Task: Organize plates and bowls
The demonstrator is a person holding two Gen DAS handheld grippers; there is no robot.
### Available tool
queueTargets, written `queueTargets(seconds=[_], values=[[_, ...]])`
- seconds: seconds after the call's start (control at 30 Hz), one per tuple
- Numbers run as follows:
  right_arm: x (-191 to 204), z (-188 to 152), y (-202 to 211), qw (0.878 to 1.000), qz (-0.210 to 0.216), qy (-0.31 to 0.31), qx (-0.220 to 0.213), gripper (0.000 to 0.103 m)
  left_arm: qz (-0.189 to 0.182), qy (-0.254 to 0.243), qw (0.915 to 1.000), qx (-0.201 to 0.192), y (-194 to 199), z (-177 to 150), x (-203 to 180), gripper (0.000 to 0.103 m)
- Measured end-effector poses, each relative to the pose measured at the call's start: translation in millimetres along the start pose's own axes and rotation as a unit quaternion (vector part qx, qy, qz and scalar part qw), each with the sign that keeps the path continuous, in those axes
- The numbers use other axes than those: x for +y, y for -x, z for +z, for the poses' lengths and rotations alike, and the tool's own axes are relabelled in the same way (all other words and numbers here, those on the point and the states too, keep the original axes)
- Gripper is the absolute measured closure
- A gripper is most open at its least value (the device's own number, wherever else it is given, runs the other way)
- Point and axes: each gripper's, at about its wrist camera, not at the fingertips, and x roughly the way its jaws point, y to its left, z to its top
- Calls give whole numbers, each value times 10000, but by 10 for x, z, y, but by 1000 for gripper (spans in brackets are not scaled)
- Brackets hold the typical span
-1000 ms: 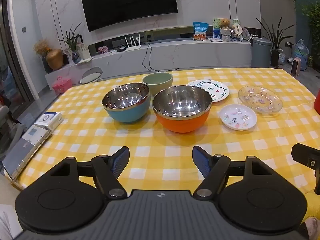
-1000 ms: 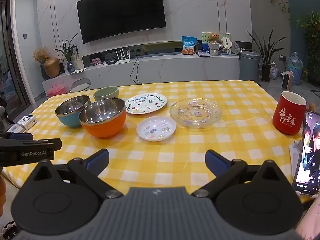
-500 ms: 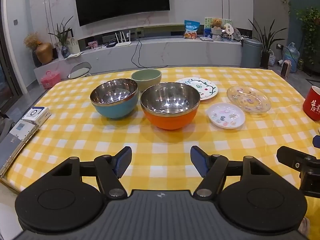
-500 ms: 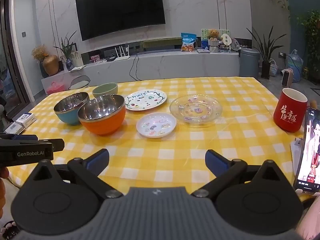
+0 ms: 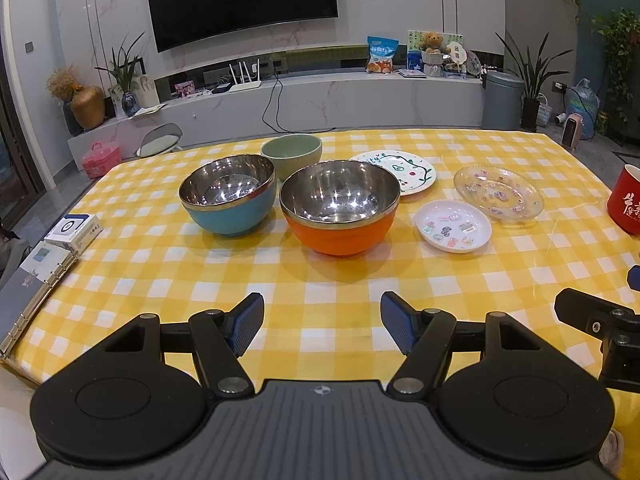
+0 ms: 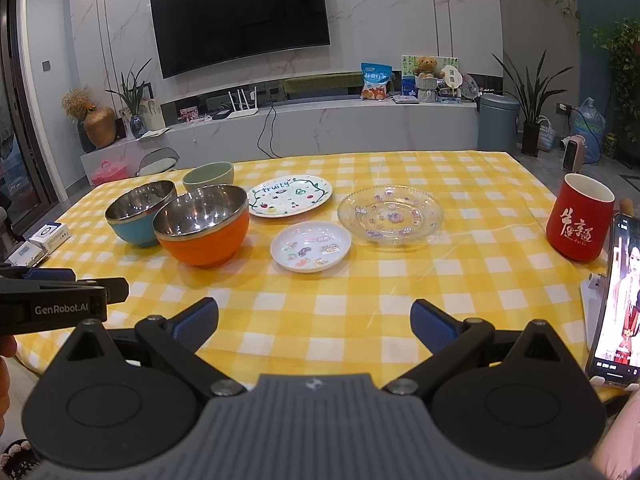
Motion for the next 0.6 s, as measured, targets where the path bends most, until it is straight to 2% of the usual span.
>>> queueTargets(seconds=[0.6], values=[[-8,-25,-7,10000,-9,29,15,3,9,-4,10000,22,5,-10,19,24]])
